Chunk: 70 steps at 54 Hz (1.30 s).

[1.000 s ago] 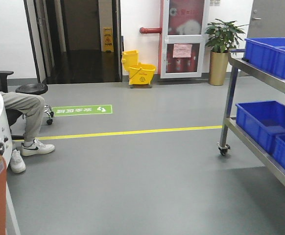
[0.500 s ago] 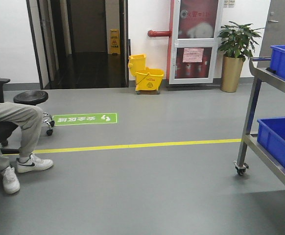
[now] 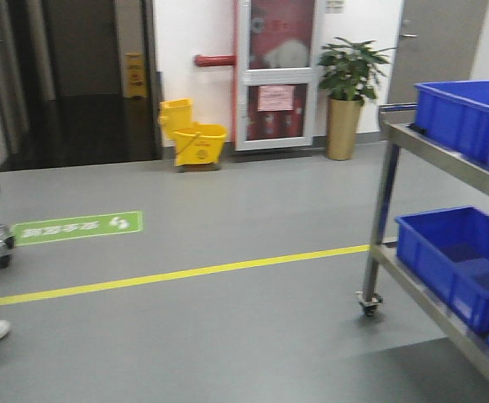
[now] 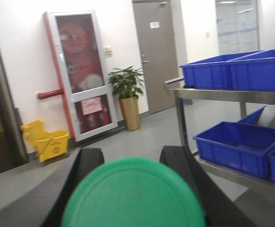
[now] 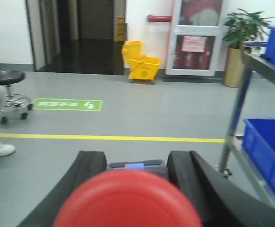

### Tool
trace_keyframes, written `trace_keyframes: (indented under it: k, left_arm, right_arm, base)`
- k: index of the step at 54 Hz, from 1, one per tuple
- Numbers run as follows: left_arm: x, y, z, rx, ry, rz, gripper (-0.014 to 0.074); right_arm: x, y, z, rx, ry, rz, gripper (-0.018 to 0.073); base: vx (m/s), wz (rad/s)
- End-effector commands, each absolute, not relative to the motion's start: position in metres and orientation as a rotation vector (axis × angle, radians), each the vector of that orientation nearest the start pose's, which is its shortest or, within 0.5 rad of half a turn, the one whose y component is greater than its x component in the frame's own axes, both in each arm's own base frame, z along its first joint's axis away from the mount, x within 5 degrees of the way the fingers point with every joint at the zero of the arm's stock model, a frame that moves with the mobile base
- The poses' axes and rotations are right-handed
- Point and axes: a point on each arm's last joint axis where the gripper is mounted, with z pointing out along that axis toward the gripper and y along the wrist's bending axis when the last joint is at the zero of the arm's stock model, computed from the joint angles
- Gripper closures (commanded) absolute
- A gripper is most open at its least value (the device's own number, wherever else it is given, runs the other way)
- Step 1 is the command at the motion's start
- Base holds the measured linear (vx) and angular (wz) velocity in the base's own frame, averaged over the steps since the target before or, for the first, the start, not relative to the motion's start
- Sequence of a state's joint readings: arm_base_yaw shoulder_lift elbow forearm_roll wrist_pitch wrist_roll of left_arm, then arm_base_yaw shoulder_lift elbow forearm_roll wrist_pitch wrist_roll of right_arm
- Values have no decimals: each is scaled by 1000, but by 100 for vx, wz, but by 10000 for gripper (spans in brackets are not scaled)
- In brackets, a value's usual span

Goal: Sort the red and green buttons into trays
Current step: 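Drive the base, holding both buttons, toward the cart with trays, then position the base facing the green and red trays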

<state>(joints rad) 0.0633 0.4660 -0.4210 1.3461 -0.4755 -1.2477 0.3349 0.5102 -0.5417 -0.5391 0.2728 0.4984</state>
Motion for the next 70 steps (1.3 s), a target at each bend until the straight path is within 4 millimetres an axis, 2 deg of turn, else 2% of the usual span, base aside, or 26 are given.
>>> trace_keyframes:
  k: [1, 70]
  left_arm:
    - [96, -36, 342, 361, 1343, -263, 602]
    - [96, -36, 342, 360, 1343, -262, 602]
  right_arm:
    - [105, 27, 352, -233, 1576, 135, 568]
    - [105, 27, 352, -233, 1576, 135, 568]
  base:
    - [41, -47]
    - [34, -61]
